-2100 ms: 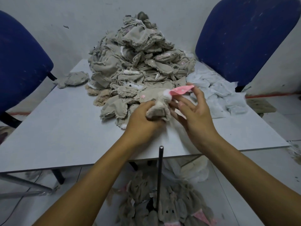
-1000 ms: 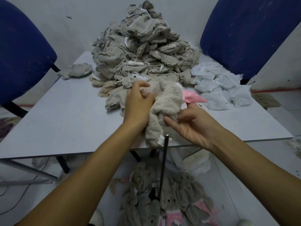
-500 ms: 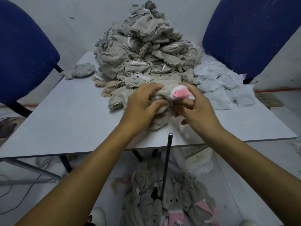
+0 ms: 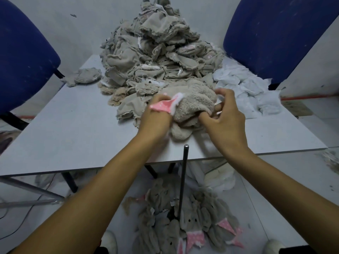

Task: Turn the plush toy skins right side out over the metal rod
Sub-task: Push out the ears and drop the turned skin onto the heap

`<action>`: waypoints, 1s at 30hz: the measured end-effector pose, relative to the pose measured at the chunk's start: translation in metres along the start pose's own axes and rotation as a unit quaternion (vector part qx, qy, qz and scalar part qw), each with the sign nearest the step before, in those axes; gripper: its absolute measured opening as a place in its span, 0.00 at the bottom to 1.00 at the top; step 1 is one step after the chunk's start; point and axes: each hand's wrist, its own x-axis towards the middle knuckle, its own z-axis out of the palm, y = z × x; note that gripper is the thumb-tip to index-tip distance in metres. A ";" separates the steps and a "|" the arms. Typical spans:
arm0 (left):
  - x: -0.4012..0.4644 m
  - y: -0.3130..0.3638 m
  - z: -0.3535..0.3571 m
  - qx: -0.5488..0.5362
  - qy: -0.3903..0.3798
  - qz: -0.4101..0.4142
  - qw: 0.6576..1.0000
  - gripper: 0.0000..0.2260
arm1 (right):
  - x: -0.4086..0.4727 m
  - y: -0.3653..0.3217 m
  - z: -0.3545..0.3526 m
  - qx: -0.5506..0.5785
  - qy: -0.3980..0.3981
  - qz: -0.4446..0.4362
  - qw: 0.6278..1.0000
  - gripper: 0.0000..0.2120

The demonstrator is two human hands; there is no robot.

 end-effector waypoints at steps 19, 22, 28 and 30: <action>-0.040 -0.018 -0.030 0.213 0.031 0.593 0.776 0.13 | -0.042 0.000 -0.014 0.028 -0.024 -0.343 0.939 0.26; -0.046 -0.032 -0.034 0.227 0.000 0.604 0.765 0.13 | -0.054 0.005 -0.013 -0.015 -0.033 -0.430 0.902 0.25; -0.059 -0.054 -0.046 0.227 -0.208 0.480 0.822 0.13 | -0.070 0.013 -0.019 -0.019 -0.195 -0.420 0.886 0.13; -0.062 -0.054 -0.045 0.146 -0.250 0.372 0.882 0.19 | -0.070 0.011 -0.026 0.038 -0.197 -0.342 0.918 0.09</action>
